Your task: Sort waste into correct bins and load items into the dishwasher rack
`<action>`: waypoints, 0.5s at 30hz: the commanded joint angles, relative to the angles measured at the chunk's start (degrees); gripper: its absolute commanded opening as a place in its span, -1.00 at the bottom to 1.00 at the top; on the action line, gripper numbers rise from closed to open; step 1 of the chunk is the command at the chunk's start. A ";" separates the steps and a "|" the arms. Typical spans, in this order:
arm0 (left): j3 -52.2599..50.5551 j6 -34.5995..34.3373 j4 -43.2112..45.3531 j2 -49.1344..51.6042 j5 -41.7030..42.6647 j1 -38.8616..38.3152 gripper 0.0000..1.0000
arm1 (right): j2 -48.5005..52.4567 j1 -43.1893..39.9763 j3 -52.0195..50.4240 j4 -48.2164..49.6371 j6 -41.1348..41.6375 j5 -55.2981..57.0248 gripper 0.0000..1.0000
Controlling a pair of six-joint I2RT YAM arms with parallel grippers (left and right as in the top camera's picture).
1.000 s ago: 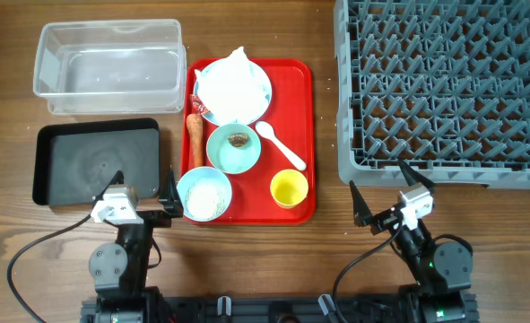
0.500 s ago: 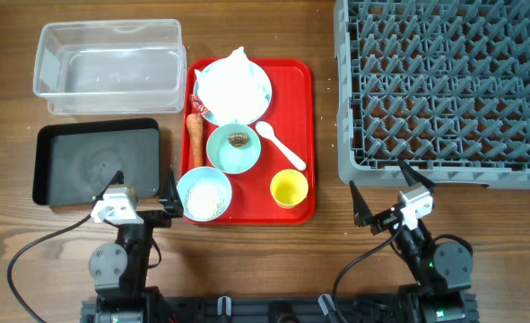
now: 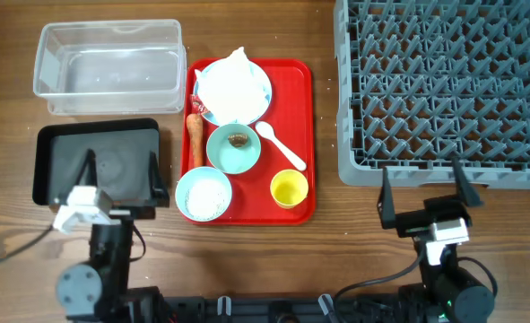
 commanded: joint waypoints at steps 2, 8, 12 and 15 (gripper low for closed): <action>14.27 0.28 -0.39 17.27 11.98 -0.09 1.00 | 0.26 -0.13 9.22 -5.57 0.66 2.49 0.99; 44.24 3.48 -14.21 43.60 7.10 -6.91 0.99 | 15.56 -0.13 30.10 -25.83 -2.32 2.43 1.00; 61.64 12.28 -22.91 63.21 -8.09 -21.27 0.99 | 33.83 -0.13 43.71 -28.15 -5.03 -0.44 0.99; 78.88 11.91 -33.35 81.57 -13.73 -27.30 1.00 | 49.33 -0.13 59.36 -41.22 -8.57 -2.99 1.00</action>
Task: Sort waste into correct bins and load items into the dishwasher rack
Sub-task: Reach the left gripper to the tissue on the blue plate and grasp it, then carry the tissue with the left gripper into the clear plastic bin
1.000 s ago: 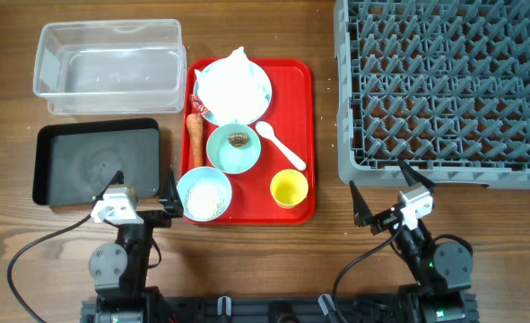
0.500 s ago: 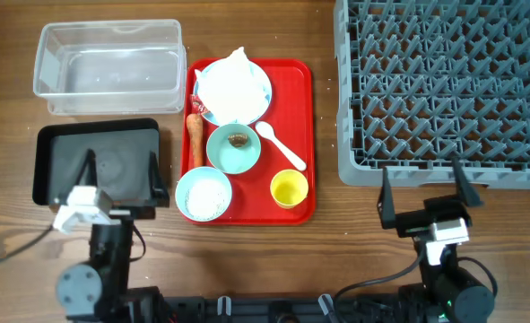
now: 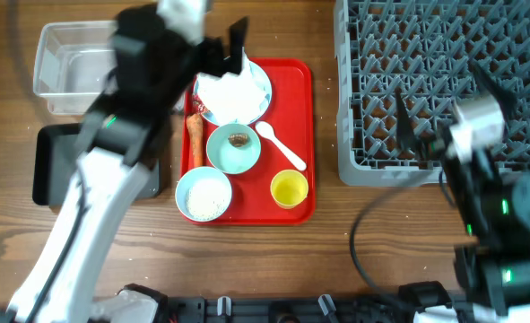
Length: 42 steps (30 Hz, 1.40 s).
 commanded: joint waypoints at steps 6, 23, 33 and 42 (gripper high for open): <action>39.30 -5.49 -32.83 34.75 -8.24 -4.44 1.00 | 29.97 -0.04 31.41 -28.94 -6.01 -3.28 1.00; 39.26 -4.26 -39.87 54.64 -6.78 0.44 0.99 | 35.76 -0.04 31.43 -44.74 2.99 -8.44 1.00; 39.26 2.38 -38.88 66.18 -0.04 1.44 0.99 | 35.76 -0.04 31.43 -45.81 4.52 -8.46 0.98; 41.31 0.48 -41.11 66.18 0.09 1.64 -0.92 | 35.76 -0.04 31.43 -45.77 4.57 -8.44 0.98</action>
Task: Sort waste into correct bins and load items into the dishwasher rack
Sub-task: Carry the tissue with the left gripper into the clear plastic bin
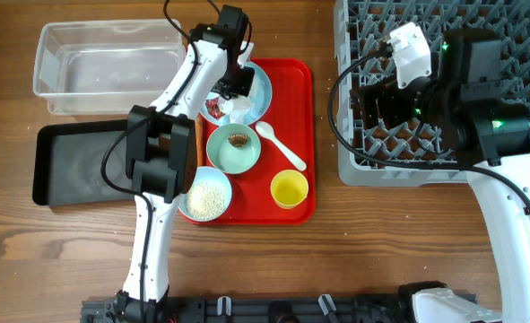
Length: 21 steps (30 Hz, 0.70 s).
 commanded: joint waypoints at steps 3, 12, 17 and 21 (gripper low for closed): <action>7.52 -3.63 -4.28 -2.73 0.87 1.29 -0.92 | 0.15 -0.04 1.07 0.31 0.87 -1.14 0.98; 15.52 -4.04 -9.40 -13.40 -7.74 19.21 -0.92 | 0.15 -0.04 1.07 0.26 0.83 -1.16 0.99; 13.51 -4.04 -3.65 -6.64 -2.25 25.59 -0.92 | 0.15 -0.04 1.07 -0.28 0.87 -1.16 0.99; 13.51 -3.96 -5.60 -3.21 0.44 25.55 1.00 | 0.15 -0.04 1.07 -1.14 0.83 -1.14 1.00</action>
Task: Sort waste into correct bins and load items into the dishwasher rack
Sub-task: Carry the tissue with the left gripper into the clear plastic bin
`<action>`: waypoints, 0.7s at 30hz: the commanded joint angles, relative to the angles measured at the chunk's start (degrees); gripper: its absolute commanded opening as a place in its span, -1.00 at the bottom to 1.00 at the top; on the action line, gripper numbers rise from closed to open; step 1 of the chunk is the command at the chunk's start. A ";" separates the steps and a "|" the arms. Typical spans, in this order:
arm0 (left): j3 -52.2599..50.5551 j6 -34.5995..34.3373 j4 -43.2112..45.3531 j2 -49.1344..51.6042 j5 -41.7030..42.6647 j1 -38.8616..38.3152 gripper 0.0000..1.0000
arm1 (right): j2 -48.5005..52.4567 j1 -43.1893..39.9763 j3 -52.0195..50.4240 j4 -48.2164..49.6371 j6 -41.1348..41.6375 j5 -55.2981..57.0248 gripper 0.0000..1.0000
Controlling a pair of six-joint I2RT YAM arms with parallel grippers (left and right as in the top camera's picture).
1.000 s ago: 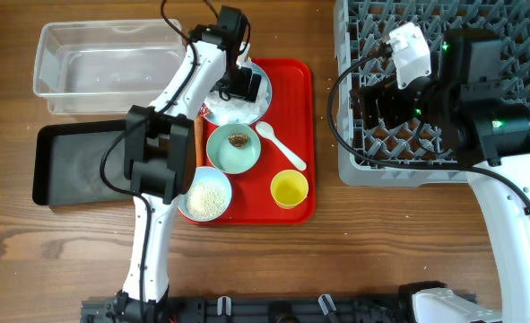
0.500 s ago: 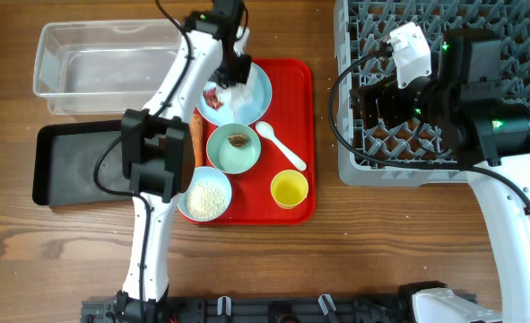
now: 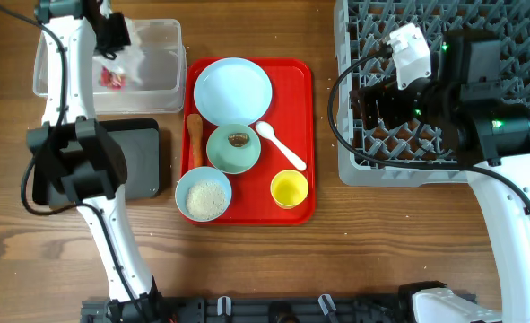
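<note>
On the red tray (image 3: pixel 300 208) lie a bare light-blue plate (image 3: pixel 234 87), a teal bowl (image 3: pixel 235 149) holding a brown scrap, a white spoon (image 3: pixel 281 145), a yellow cup (image 3: pixel 289 188), a white bowl of white grains (image 3: pixel 204 195) and an orange-brown stick (image 3: pixel 195 139). A pink-red wrapper (image 3: pixel 112 78) and white tissue (image 3: pixel 133 56) lie in the clear bin (image 3: pixel 161 40). My left gripper (image 3: pixel 115 31) hovers over that bin's far left and looks open. My right gripper (image 3: pixel 372 100) hangs over the grey dishwasher rack (image 3: pixel 480 27); its fingers are hidden in shadow.
A black tray bin (image 3: pixel 139 157) sits in front of the clear bin, partly under my left arm. The rack fills the right rear of the wooden table. My right arm's links cover the rack's near middle.
My left gripper was on the plate at the tissue and wrapper; now it is over the clear bin. The waste lies in the bin and the plate is bare. The right arm has not moved.
Both arms were folded at the front edge, with tissue piled on the plate. Then both were raised, the left toward the plate, the right toward the rack. Then the left was at the plate's waste. Now that waste is in the clear bin.
</note>
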 commanded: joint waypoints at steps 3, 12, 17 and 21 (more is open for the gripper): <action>0.09 0.07 -3.04 0.46 2.75 -0.68 0.99 | 0.15 -0.04 1.05 -0.72 0.83 -1.16 0.99; 0.09 0.02 -7.13 -9.62 2.78 -1.79 1.00 | 0.15 -0.04 1.05 -0.39 0.68 -1.14 0.99; 0.09 -2.82 -20.90 -18.08 3.23 -8.61 1.00 | 0.15 -0.04 1.05 -0.11 2.29 -1.14 0.99; 0.09 -9.55 -27.63 -18.08 3.21 -15.63 1.00 | 0.15 -0.04 1.05 0.07 2.19 -1.11 0.99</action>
